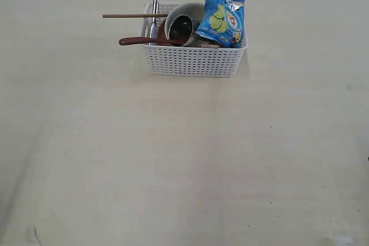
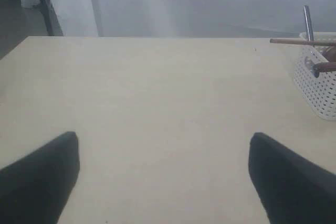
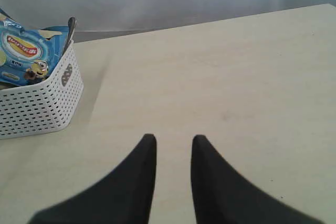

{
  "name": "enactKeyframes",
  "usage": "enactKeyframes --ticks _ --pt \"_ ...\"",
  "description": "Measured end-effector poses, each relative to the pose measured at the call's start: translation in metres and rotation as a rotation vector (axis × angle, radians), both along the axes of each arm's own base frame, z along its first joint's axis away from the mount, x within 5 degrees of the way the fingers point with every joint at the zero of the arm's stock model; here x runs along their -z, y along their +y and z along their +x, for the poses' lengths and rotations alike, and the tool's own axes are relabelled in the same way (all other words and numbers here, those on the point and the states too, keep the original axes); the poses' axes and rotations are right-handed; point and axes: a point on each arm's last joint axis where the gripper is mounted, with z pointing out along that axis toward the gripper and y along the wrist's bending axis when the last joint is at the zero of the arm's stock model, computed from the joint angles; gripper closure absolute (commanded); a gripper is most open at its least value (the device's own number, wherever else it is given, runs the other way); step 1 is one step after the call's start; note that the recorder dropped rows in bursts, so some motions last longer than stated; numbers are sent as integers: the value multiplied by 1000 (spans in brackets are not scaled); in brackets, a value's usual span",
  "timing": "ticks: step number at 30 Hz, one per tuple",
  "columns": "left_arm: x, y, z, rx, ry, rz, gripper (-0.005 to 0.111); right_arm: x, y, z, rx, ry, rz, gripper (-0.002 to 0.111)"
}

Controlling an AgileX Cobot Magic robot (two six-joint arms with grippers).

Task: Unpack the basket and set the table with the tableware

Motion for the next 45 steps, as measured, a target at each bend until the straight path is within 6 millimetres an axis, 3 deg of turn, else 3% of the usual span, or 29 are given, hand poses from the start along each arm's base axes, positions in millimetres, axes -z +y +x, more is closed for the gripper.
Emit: enactKeyframes --ticks 11,19,26,30,33,39,42,45 --pt "0 0 0 0 0 0 26 -1 -1 0 9 -17 -3 85" --pt "0 0 0 0 0 0 26 -33 -18 1 217 -394 172 85" --pt "0 0 0 0 0 0 26 -40 -24 -1 281 -485 229 85" --pt "0 0 0 0 0 0 26 -50 -30 -5 338 -624 291 85" --pt "0 0 0 0 0 0 26 -71 -25 -7 273 -683 295 85" --pt "0 0 0 0 0 0 26 -139 -15 -1 102 -747 224 85" --pt "0 0 0 0 0 0 26 -170 -10 21 27 -688 148 85" --pt "0 0 0 0 0 0 26 -186 0 59 -66 -504 89 85"
